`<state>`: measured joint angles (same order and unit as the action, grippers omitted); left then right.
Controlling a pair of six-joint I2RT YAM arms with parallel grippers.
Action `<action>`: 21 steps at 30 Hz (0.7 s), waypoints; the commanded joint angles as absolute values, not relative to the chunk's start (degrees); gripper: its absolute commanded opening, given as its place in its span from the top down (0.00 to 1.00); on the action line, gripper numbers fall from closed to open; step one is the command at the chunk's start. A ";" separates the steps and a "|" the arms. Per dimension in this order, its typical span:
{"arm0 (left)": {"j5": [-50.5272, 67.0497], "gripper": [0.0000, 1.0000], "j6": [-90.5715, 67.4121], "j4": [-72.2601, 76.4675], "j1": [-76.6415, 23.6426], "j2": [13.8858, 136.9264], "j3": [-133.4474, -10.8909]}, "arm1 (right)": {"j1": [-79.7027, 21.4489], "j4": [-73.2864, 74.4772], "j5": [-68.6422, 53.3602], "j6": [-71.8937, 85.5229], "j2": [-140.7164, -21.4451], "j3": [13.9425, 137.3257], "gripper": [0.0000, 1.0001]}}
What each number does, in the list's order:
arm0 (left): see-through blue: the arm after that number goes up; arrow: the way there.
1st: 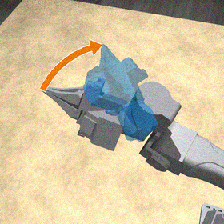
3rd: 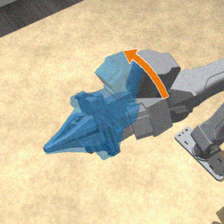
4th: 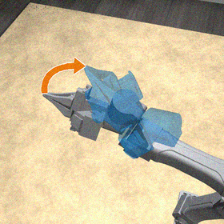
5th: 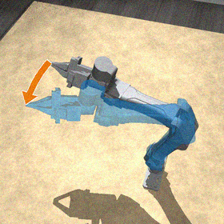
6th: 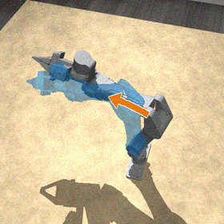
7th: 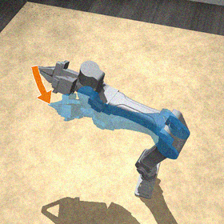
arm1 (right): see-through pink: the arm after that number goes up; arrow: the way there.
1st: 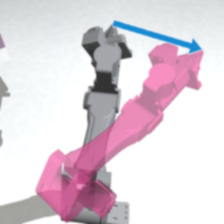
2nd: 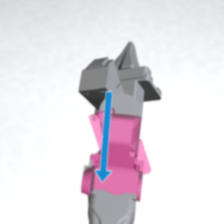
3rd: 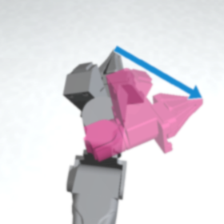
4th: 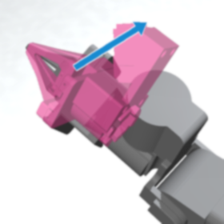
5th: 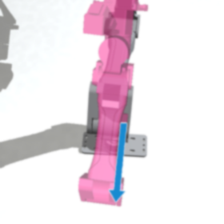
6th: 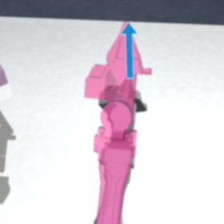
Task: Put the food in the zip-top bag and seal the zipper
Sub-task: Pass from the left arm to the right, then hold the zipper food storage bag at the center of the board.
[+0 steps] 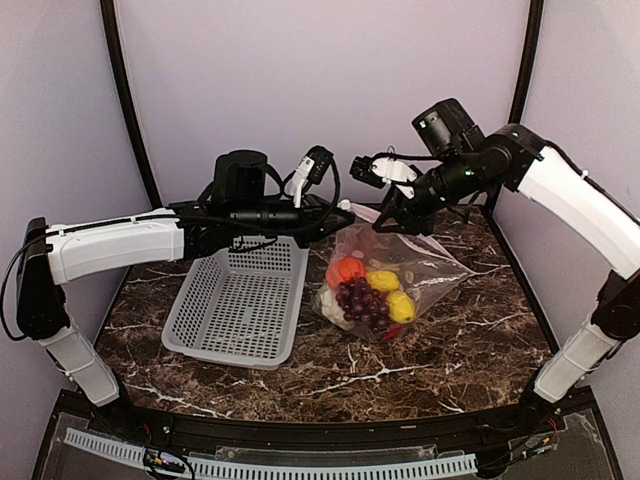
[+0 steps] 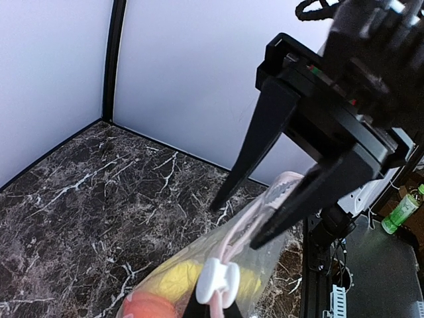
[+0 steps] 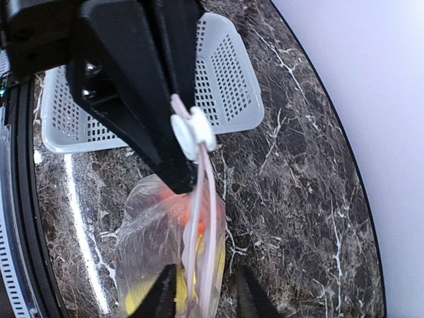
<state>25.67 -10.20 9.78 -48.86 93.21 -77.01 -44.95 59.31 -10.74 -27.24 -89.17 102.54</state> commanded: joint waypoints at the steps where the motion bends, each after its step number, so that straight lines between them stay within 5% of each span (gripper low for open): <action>1: 26.21 0.99 -11.90 11.15 -48.87 91.27 -79.28 | -45.04 56.53 -7.10 -27.62 -88.27 100.94 0.81; 7: 26.88 0.98 -10.91 11.18 -48.80 91.17 -79.00 | -44.85 58.19 -12.24 -27.95 -87.77 101.25 1.00; 11: 28.02 0.83 -9.36 13.67 -48.87 90.27 -76.07 | -43.21 59.52 -18.58 -29.28 -86.51 102.09 1.00; 21: 33.44 0.91 -6.48 21.42 -48.71 89.01 -70.35 | -40.24 62.47 -28.63 -31.58 -84.81 100.21 1.00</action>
<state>30.02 -7.94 16.75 -48.86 91.66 -72.18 -40.71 63.07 -22.79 -30.61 -87.18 100.88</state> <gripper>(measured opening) 0.108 0.007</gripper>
